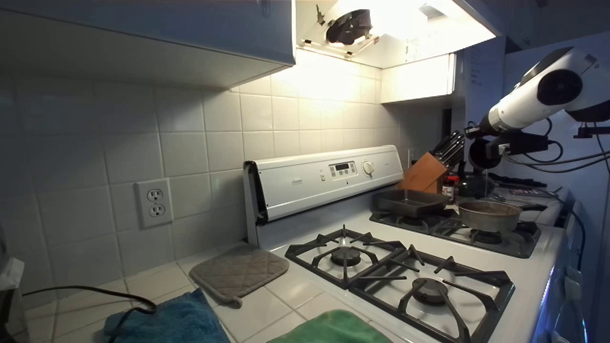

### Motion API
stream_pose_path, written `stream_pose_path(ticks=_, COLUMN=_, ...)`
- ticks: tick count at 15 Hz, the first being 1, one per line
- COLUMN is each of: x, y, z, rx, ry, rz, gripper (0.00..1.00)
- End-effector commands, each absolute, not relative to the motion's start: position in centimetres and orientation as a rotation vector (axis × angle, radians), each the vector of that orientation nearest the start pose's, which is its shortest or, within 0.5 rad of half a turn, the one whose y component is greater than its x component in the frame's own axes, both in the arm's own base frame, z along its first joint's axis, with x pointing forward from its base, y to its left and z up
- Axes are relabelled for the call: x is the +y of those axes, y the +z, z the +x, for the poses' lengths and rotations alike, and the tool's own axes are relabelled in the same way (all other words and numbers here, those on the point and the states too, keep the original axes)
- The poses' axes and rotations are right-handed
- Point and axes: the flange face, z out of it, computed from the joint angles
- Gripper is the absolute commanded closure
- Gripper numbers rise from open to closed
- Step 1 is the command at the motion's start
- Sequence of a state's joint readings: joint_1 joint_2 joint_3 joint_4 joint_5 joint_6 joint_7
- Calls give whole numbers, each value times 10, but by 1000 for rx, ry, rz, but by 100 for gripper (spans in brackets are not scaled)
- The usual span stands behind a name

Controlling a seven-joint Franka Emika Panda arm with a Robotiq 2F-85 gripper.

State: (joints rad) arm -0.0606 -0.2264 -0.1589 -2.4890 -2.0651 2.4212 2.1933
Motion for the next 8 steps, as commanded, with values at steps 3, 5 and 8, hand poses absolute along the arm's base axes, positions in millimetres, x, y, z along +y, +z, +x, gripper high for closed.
stream_pose_path(ticks=3, x=-100, y=393, z=444, rx=-708, ry=1476, rz=1954, gripper=94)
stream_pose_path(ticks=5, x=-101, y=394, z=445, rx=-708, ry=1479, rz=1945, gripper=94)
stream_pose_path(ticks=8, x=-102, y=395, z=446, rx=-709, ry=1483, rz=1935, gripper=94)
